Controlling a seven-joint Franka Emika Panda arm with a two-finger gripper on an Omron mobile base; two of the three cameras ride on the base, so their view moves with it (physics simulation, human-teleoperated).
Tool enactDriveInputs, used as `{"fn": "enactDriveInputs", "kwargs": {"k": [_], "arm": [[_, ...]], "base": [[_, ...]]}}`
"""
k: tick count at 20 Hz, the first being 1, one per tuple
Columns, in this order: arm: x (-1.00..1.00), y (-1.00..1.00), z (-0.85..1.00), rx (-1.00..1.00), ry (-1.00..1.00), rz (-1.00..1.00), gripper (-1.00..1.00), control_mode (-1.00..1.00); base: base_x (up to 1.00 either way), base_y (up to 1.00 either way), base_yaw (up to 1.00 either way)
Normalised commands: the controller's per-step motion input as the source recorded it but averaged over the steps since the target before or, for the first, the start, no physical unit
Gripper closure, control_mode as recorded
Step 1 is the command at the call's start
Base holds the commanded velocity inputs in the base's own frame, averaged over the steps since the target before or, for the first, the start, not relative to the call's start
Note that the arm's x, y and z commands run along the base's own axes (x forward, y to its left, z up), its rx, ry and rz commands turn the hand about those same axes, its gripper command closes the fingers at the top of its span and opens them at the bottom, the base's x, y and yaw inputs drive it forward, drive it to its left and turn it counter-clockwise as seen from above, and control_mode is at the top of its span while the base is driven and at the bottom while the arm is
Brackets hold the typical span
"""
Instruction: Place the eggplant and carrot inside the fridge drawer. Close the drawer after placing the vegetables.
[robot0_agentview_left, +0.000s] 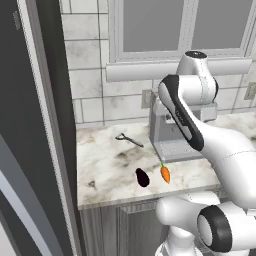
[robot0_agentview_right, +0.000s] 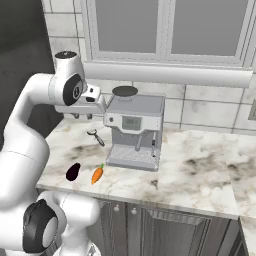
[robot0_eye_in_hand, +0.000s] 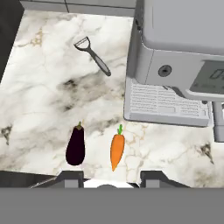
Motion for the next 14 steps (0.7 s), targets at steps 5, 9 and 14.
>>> {"fn": "enactDriveInputs", "kwargs": {"k": [5,9,14], "arm": [[-0.37,0.02,-0.12,0.01,0.0,0.0,-1.0,-1.0],[-0.44,0.36,-0.7,0.0,0.18,0.0,-1.0,-1.0],[0.04,0.81,-1.0,0.0,0.16,-0.05,-1.0,-1.0]], "base": [[0.0,0.0,0.0],[0.0,0.0,0.0],[0.0,0.0,0.0]]}}
